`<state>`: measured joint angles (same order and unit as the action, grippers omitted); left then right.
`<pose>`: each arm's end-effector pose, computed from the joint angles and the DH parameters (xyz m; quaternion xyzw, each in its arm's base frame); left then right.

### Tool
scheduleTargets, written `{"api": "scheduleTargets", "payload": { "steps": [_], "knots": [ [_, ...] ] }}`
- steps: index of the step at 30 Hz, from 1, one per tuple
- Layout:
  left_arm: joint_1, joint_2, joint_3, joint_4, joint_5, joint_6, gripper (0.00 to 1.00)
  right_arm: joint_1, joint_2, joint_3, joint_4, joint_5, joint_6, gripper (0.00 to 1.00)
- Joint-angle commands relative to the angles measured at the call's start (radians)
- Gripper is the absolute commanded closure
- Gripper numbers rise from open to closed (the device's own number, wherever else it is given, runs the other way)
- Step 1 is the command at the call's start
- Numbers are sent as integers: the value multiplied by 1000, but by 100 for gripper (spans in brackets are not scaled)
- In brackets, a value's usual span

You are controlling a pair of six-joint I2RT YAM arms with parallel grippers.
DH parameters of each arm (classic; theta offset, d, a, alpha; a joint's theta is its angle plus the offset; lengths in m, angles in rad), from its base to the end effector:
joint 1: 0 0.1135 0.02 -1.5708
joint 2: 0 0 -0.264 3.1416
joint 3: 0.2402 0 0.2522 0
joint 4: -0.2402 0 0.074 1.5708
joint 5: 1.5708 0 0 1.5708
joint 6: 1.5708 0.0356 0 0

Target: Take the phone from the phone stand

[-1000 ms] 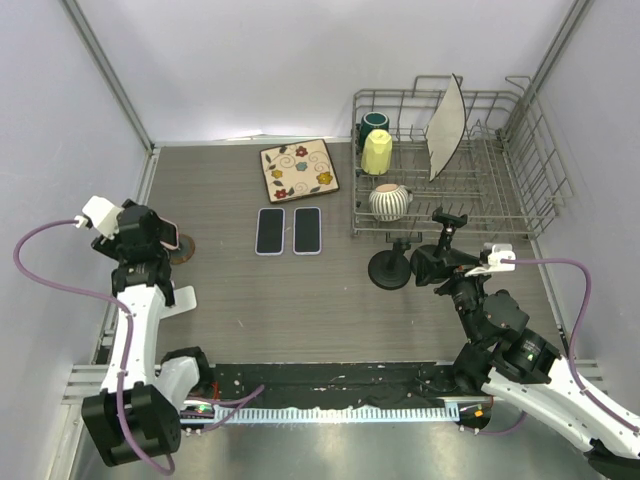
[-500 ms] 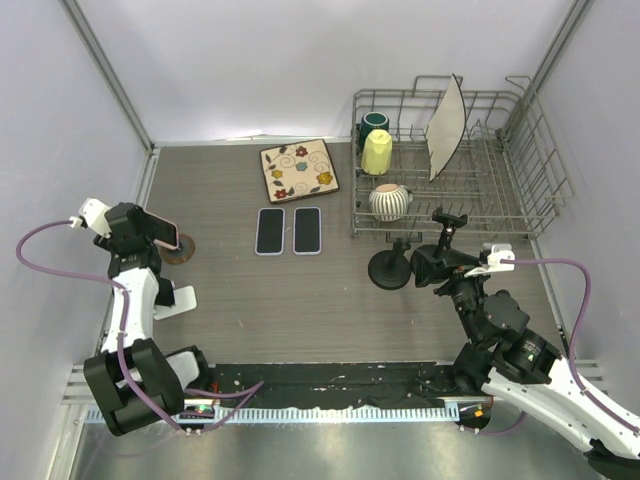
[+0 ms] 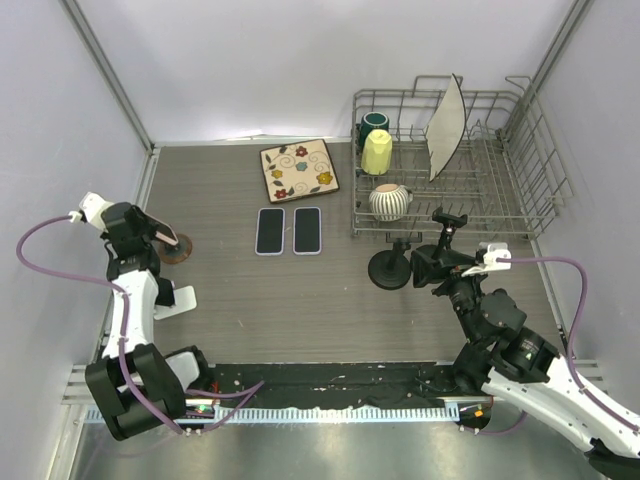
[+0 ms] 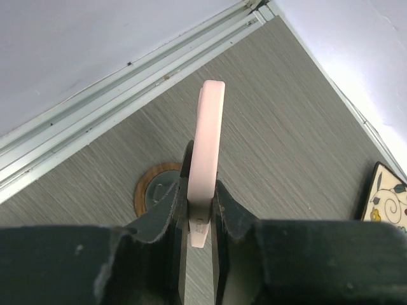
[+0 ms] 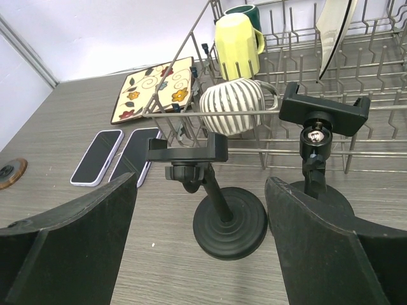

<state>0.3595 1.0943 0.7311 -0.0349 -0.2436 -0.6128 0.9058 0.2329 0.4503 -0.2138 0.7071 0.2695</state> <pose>0.2303 0.0957 0.2751 -0.4457 0.6996 0.0310 0.5576 0.0740 0.0569 0.2862 0.0258 0.7057 0.1651 0.6886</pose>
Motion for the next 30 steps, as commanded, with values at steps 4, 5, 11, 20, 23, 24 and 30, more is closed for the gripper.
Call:
{"api": "scheduleTargets", "payload": {
  "steps": [4, 5, 11, 20, 23, 24, 30],
  "knots": [
    [1, -66, 39, -34, -23, 68, 89, 1, 16, 5, 27, -6, 5, 14],
    [-2, -68, 56, -49, -25, 80, 92, 1, 20, 5, 27, -9, 7, 14],
    [-50, -94, 143, -121, -40, 139, 100, -1, 25, 5, 28, -9, 2, 14],
    [-163, -114, 324, -253, 125, 209, 100, 1, 32, 5, 36, -11, 0, 14],
    [-186, -116, 356, -283, 290, 176, 100, -1, 28, 4, 36, -11, 0, 14],
    [-192, -110, 360, -289, 331, 167, 100, -1, 26, 4, 36, -9, 0, 14],
    [-307, -79, 357, -315, 601, 101, 100, -1, 16, 2, 36, -9, 2, 14]
  ]
}}
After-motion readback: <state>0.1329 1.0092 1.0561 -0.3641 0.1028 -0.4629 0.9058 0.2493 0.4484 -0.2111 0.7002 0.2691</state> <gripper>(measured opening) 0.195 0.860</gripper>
